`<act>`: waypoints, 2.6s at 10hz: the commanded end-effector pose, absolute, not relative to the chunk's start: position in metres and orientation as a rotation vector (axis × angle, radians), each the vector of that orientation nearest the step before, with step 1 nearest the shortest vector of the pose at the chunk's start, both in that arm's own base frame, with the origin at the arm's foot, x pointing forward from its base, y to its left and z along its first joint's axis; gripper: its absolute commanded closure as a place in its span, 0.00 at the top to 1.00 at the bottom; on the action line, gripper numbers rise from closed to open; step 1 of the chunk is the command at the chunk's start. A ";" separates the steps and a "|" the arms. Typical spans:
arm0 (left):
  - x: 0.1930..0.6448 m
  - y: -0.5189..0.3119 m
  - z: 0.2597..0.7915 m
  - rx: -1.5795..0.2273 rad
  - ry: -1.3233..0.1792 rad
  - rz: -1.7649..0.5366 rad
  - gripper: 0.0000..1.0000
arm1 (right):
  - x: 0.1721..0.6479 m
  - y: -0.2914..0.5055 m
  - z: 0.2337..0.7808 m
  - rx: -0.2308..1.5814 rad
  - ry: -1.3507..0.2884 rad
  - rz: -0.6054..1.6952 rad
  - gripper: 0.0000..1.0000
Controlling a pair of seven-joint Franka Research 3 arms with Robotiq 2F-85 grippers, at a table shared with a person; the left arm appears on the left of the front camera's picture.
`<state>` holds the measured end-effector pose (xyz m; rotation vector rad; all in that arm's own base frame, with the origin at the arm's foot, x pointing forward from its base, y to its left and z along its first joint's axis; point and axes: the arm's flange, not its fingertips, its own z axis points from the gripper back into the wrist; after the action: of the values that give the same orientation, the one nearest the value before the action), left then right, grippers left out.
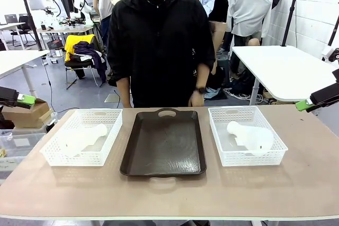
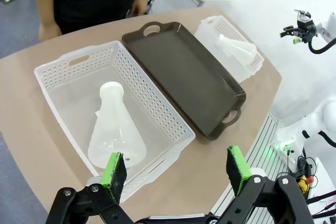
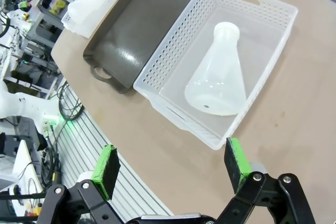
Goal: Prepare the laboratory tools.
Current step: Pick up the Big flask that the person points to.
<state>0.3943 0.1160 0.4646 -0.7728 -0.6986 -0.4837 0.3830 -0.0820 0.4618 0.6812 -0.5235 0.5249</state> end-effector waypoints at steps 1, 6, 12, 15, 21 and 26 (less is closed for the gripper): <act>0.394 0.116 0.464 -0.777 -0.697 -0.488 1.00 | 0.383 -0.081 0.461 0.694 -0.525 0.528 1.00; 0.394 0.116 0.464 -0.777 -0.697 -0.488 1.00 | 0.383 -0.081 0.461 0.694 -0.525 0.528 1.00; 0.394 0.116 0.464 -0.777 -0.697 -0.488 1.00 | 0.383 -0.081 0.461 0.694 -0.525 0.528 1.00; 0.394 0.116 0.464 -0.777 -0.697 -0.488 1.00 | 0.383 -0.081 0.461 0.694 -0.525 0.528 1.00; 0.394 0.116 0.464 -0.777 -0.697 -0.488 1.00 | 0.387 -0.049 0.533 0.307 -0.554 0.632 1.00; 0.394 0.116 0.464 -0.777 -0.697 -0.488 1.00 | 0.473 0.081 0.525 -0.162 -0.351 0.841 1.00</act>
<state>0.3950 0.1136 0.4640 -0.7697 -0.6925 -0.4880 0.4437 0.0746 0.5397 -0.0805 -0.4264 0.8542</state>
